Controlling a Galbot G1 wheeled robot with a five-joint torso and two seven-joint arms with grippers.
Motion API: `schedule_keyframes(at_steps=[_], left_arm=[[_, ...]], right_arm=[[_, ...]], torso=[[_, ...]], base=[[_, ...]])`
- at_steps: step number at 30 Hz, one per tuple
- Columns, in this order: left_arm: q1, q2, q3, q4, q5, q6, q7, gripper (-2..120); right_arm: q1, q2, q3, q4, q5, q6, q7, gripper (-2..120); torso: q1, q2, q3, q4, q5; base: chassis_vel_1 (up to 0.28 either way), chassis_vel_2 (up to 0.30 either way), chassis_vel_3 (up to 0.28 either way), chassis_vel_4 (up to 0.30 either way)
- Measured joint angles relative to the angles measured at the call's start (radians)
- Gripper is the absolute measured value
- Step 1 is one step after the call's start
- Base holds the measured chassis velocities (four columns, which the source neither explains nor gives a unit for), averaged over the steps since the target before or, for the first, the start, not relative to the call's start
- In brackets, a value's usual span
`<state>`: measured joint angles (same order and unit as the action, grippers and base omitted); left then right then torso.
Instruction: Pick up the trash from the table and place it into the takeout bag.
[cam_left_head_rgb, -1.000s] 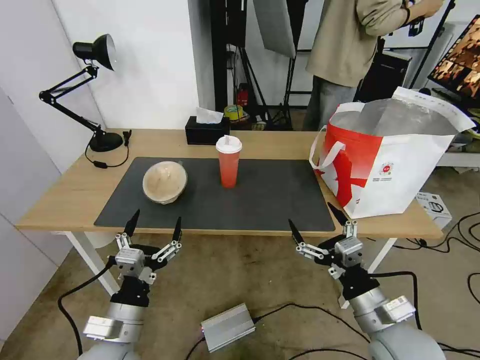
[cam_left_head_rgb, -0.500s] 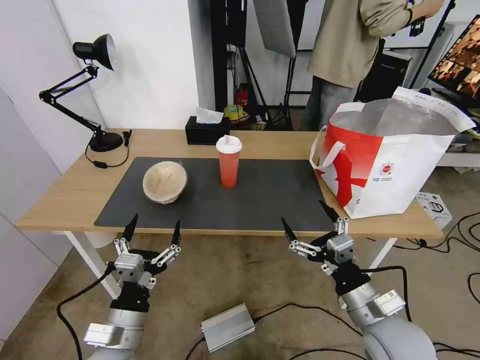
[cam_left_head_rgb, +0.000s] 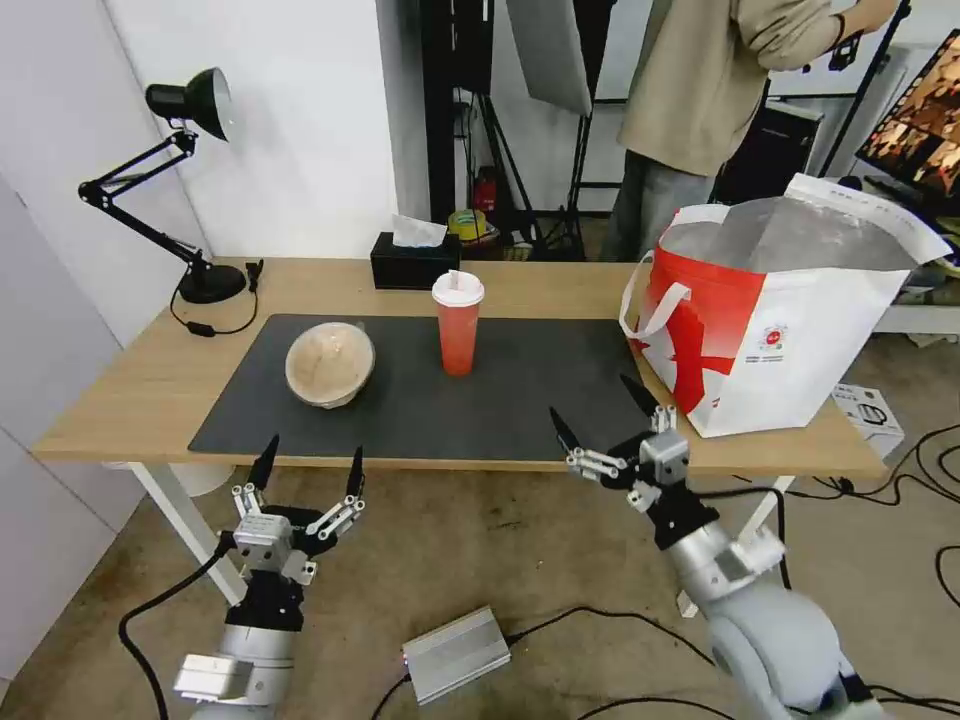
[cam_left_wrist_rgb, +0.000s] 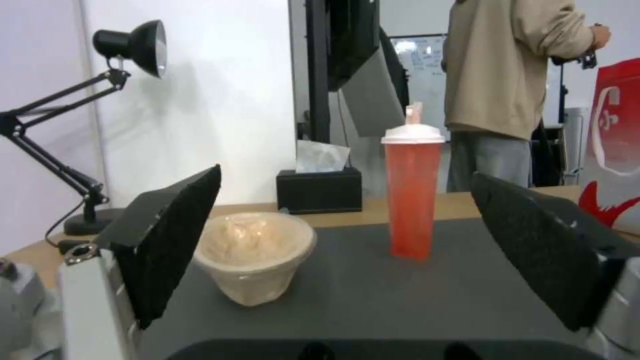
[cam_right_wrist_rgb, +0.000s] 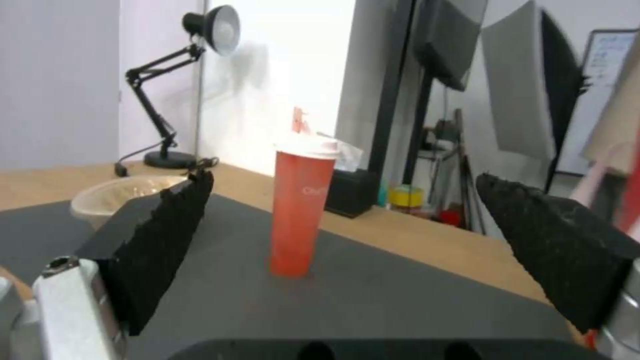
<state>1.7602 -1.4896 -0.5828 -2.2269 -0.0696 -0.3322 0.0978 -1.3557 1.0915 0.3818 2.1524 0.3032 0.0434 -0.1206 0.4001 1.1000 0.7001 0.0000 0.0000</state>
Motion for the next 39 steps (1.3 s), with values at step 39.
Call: schedule_keyframes(at_steps=[39], left_arm=[[0.011, -0.012, -0.024, 0.018, 0.001, -0.011, -0.001, 100]], right_arm=[[0.527, 0.052, -0.329, -0.444, 0.127, -0.094, -0.024, 100]], torso=[[0.000, 0.000, 0.000, 0.0000, 0.0000]], base=[[0.000, 0.000, 0.000, 0.000]])
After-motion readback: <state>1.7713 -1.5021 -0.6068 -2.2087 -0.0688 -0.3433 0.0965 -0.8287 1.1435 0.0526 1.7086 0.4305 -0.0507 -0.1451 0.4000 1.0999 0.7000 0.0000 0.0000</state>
